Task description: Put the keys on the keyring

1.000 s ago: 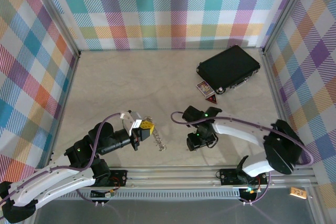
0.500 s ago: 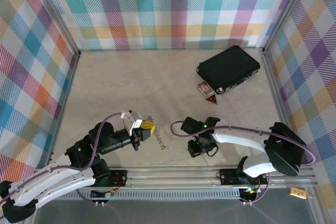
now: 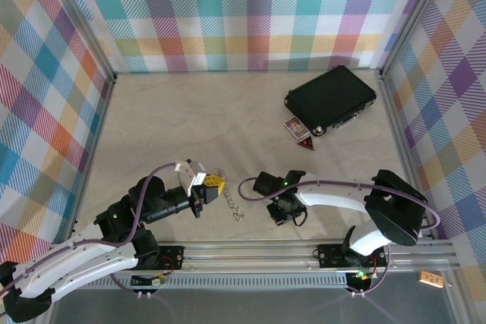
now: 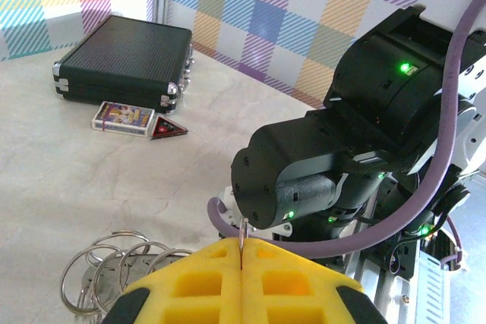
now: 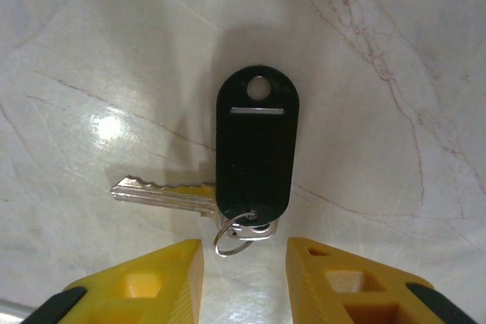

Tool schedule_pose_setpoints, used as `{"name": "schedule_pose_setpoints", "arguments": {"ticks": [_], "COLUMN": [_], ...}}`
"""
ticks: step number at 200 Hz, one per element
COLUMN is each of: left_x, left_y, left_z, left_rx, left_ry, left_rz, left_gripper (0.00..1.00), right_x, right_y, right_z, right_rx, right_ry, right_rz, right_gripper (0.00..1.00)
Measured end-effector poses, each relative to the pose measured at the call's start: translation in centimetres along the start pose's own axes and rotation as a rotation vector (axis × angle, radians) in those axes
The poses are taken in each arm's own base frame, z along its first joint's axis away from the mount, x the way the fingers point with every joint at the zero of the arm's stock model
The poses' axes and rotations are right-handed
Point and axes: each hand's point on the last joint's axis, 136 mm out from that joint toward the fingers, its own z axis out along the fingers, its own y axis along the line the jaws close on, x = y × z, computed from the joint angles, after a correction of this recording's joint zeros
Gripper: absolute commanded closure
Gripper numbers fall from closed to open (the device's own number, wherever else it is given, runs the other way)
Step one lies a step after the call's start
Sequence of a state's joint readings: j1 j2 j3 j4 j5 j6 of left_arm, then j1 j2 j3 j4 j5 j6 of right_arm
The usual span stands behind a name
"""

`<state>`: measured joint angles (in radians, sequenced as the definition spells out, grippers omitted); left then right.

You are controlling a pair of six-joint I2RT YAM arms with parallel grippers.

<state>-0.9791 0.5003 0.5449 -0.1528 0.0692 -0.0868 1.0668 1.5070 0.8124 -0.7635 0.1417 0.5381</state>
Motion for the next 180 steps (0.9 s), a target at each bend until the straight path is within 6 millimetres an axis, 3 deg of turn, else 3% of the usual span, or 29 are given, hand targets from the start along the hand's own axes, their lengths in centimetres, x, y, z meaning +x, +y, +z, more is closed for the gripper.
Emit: {"name": "schedule_pose_setpoints", "arguments": {"ticks": [72,180], "left_x": [0.01,-0.09], "left_y": [0.02,-0.01], "left_z": [-0.01,-0.10], "left_rx": [-0.001,0.000], "left_ry": [0.000,-0.004], "left_rz": [-0.003,-0.003], "left_gripper": [1.00,1.00], "right_x": [-0.44,-0.29], "right_y": [0.74,0.27], "right_z": [0.13,0.47], "right_rx": [0.015,0.056], "right_ry": [-0.004,0.004], "right_rz": [-0.031,-0.044], "right_gripper": [0.77,0.78]}}
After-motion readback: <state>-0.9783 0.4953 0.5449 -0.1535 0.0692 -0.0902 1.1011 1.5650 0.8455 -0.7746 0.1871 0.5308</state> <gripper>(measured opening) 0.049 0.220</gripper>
